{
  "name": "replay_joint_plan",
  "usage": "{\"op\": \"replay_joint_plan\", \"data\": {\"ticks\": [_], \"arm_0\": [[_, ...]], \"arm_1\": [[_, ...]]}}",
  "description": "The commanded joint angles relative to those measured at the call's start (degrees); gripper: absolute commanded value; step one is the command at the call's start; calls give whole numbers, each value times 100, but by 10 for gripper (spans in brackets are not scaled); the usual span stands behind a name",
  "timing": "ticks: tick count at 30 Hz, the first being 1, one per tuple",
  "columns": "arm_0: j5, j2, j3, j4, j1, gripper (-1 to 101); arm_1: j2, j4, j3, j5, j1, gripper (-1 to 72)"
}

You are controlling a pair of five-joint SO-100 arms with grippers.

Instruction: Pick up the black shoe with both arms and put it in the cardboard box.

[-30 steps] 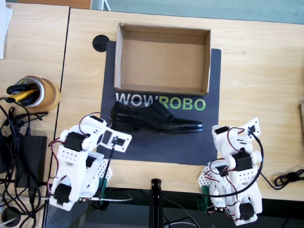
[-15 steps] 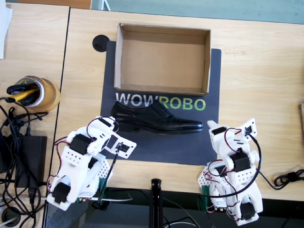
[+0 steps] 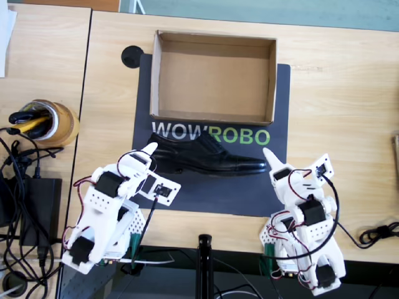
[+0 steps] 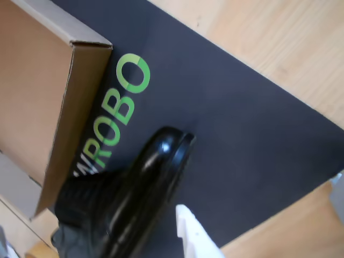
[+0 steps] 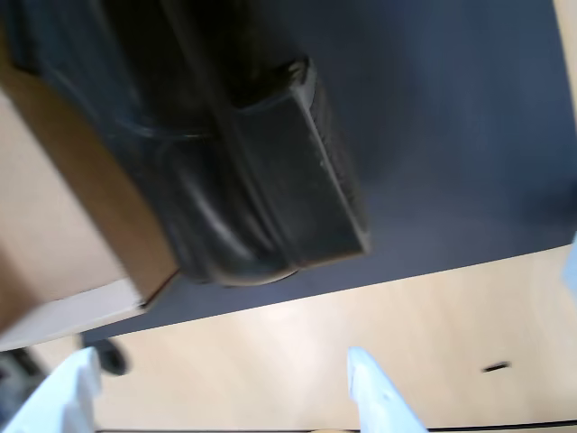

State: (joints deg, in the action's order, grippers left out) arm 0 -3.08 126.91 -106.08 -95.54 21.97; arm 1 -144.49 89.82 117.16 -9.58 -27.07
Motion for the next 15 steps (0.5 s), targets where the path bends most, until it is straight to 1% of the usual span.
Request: {"op": "replay_joint_plan", "data": {"ticks": [1, 5, 10, 15], "arm_0": [[272, -255, 158, -167, 149, 447], [633, -387, 158, -53, 185, 455], [773, -360, 105, -97, 422, 533], [826, -650, 70, -123, 905, 578]], "arm_1": [[123, 88, 53, -97, -264, 490], [369, -18, 79, -97, -448, 502], [659, -123, 79, -114, -624, 523], [1011, -237, 79, -193, -791, 526]]}}
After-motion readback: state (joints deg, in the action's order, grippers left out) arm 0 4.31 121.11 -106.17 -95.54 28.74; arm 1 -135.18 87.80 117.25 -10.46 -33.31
